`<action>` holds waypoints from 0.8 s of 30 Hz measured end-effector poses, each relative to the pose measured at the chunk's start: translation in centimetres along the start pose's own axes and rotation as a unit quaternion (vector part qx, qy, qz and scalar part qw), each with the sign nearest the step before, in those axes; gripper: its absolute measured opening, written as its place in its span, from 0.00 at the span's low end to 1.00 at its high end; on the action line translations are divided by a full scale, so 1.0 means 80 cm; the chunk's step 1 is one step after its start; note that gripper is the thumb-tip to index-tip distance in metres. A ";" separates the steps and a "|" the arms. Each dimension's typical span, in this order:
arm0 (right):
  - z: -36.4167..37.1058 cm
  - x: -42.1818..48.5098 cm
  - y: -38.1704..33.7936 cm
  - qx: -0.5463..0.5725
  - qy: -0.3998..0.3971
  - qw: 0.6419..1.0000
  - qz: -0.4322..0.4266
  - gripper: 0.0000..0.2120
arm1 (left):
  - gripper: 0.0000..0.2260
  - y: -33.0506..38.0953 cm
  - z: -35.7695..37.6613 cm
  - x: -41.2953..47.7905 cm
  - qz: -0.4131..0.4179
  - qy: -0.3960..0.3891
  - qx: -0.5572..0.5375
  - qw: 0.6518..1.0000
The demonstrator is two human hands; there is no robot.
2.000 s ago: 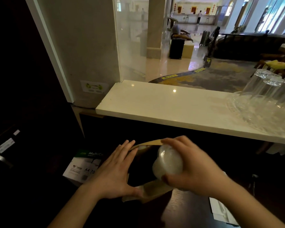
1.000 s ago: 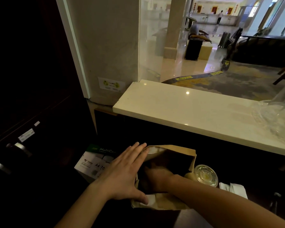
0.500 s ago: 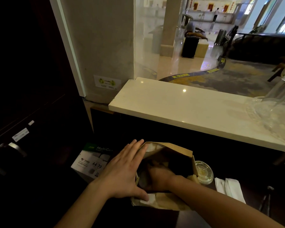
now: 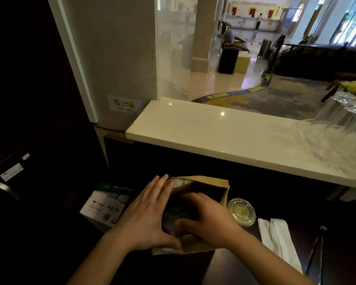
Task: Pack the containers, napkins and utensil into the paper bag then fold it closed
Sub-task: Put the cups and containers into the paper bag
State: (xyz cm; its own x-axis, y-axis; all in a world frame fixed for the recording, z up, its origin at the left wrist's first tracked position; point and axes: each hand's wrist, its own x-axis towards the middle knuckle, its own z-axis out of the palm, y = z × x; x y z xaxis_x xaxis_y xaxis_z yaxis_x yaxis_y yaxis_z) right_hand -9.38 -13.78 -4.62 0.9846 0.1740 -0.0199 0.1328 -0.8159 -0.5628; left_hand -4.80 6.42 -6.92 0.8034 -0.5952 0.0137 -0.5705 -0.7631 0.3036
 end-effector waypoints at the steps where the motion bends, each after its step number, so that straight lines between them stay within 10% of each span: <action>1: -0.009 -0.010 -0.004 0.020 0.018 1.000 -0.003 0.30 | 0.62 0.000 0.001 0.000 -0.007 0.004 -0.005 1.000; 10: -0.085 -0.043 0.080 0.106 0.266 0.952 0.112 0.10 | 0.62 0.006 0.011 -0.003 -0.017 0.025 0.019 0.999; 18: -0.018 -0.003 0.213 -0.167 -0.031 0.956 0.240 0.49 | 0.64 0.016 0.005 -0.002 -0.008 0.026 0.028 0.999; 24: 0.011 0.008 0.227 -0.169 -0.037 0.960 0.220 0.48 | 0.64 0.017 0.005 -0.008 -0.005 0.018 0.034 0.999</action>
State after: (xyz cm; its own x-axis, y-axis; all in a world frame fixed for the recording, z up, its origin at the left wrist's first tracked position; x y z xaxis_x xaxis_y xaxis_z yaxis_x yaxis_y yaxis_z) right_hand -6.42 -27.97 -15.58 0.9448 -0.1989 -0.2604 -0.2515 -0.9496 -0.1872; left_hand -6.19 5.64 -6.91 0.8136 -0.5796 0.0456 -0.5723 -0.7846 0.2385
